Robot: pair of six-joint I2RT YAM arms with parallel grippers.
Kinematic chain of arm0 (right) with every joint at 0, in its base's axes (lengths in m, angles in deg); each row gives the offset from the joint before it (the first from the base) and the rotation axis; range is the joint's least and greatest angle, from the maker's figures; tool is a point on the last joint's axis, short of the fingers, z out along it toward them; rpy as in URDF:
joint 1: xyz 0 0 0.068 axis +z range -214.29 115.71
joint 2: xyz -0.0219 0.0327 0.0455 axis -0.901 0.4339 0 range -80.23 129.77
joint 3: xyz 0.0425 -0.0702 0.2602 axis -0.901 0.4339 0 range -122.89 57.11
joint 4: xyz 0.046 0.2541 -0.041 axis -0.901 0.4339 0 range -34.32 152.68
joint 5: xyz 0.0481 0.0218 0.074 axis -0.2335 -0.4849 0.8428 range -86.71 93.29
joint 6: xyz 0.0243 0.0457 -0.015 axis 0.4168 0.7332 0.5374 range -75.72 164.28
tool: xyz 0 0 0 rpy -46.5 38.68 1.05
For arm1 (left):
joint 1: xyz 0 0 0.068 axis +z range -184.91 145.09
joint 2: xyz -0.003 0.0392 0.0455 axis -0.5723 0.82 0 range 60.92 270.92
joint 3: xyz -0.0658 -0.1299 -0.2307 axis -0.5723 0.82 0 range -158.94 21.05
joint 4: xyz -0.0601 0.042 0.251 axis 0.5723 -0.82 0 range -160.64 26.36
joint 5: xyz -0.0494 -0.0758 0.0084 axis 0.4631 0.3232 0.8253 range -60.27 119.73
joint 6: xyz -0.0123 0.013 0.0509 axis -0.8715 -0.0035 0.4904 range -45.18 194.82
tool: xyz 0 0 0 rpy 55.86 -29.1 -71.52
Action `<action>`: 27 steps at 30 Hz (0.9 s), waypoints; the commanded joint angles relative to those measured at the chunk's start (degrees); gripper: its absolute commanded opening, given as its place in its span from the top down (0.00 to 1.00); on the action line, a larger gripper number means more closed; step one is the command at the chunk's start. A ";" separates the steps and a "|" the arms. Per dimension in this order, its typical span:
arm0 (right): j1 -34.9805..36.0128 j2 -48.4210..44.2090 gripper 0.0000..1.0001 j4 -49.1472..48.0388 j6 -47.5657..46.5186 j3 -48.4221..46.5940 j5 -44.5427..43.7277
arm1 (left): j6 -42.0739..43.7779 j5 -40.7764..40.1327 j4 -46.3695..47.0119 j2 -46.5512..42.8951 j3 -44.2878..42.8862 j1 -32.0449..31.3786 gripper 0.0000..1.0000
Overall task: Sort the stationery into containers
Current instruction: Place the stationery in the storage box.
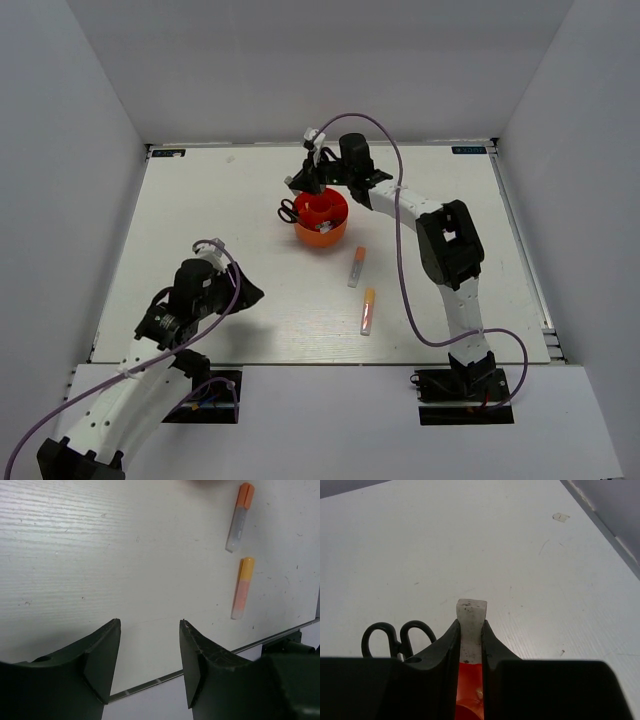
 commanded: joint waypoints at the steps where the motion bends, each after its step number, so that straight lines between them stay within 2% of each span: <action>1: -0.63 -0.62 1.00 -2.16 -4.72 -1.50 -0.71 | 0.32 0.87 -0.44 -1.59 1.48 -0.06 0.40; 16: -1.16 -3.78 1.00 6.10 -12.37 1.40 2.20 | 0.05 1.84 -0.09 -1.51 1.31 -0.15 0.38; 17: -1.16 -3.96 0.97 6.37 -12.46 1.40 2.20 | 0.14 1.84 -0.09 -1.42 1.31 -0.15 0.38; 19: -1.16 -4.22 0.84 6.63 -12.73 1.49 2.55 | -0.04 1.84 -0.26 -1.24 1.40 -0.15 0.38; 21: -1.16 -4.49 0.79 7.34 -13.17 1.40 2.81 | -0.04 1.92 -0.26 -1.07 1.31 -0.06 0.38; 26: -1.16 -5.80 0.59 8.48 -13.34 1.75 3.08 | 0.05 1.92 -0.09 -0.28 1.05 -0.15 0.38; 27: -1.25 -5.89 0.59 8.57 -13.52 1.58 3.16 | 0.05 1.92 0.08 -0.19 1.05 -0.07 0.38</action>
